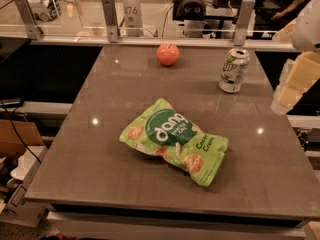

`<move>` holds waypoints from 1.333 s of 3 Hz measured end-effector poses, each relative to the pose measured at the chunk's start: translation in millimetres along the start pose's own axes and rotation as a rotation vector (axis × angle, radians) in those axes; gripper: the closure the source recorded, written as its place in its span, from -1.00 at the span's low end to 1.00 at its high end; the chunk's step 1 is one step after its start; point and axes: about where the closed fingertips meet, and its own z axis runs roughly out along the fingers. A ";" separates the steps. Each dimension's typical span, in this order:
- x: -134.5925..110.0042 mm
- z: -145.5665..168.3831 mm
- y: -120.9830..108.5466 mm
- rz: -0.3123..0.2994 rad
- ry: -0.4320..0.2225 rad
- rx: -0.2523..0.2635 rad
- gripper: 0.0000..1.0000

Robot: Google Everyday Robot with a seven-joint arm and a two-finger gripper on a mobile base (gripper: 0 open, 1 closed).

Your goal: Knock 7up can over

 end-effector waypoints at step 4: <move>4.5 49.8 -116.6 0.088 -0.146 0.112 -1.00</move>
Offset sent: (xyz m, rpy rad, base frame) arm 0.1043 -0.0355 -0.0051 0.0884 -0.1434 -0.0877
